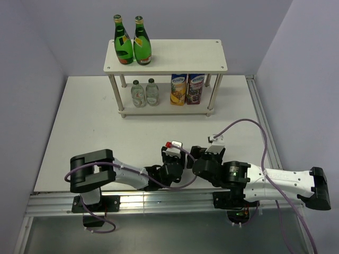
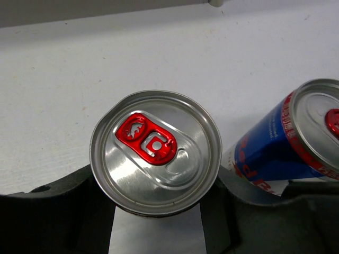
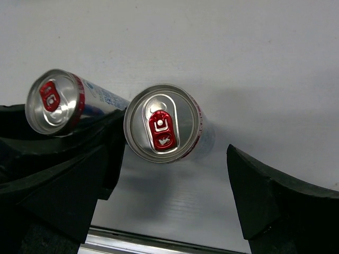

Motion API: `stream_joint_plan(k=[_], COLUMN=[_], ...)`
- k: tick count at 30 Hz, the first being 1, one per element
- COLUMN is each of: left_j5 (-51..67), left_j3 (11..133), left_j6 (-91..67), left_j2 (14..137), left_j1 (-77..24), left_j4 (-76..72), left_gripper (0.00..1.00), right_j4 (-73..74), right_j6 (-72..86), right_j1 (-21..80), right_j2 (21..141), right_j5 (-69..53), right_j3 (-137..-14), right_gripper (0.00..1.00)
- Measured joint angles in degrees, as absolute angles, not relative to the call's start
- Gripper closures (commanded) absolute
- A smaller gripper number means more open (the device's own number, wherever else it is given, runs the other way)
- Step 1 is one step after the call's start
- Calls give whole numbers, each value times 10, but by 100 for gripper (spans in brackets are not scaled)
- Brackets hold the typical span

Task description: Place and organize the beverage onto the shelf

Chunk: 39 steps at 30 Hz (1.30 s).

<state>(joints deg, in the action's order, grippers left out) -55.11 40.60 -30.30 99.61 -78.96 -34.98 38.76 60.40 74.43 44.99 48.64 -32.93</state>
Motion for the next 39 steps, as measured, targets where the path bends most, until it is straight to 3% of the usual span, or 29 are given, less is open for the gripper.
stream_joint_plan(k=[9, 17, 21, 24, 25, 26, 27, 33, 39], left_j5=[-556, -570, -572, -575, -578, -580, -583, -585, -588], left_j3=[348, 321, 318, 314, 314, 314, 314, 312, 307], left_j6=[-304, -324, -329, -336, -337, -337, -337, -337, -342], left_j2=[961, 939, 939, 941, 943, 945, 947, 955, 968], left_j1=[-777, -775, -775, -775, -774, -774, -774, -774, -771], left_j4=[-388, -389, -393, -402, -406, -410, -414, -435, -470], left_gripper=[100, 100, 100, 100, 100, 100, 100, 100, 100], right_j4=[327, 307, 312, 317, 321, 325, 328, 392, 493], right_j6=[609, 639, 664, 687, 692, 697, 700, 710, 670], right_j1=[745, 745, 745, 745, 745, 745, 745, 745, 739], right_j2=[516, 592, 628, 659, 670, 678, 683, 699, 684], right_j5=[488, 568, 610, 635, 645, 653, 655, 655, 696], right_j3=[-304, -305, -315, -324, -328, -332, -336, -386, -535], right_gripper=[0, 5, 21, 44, 53, 76, 87, 100, 100])
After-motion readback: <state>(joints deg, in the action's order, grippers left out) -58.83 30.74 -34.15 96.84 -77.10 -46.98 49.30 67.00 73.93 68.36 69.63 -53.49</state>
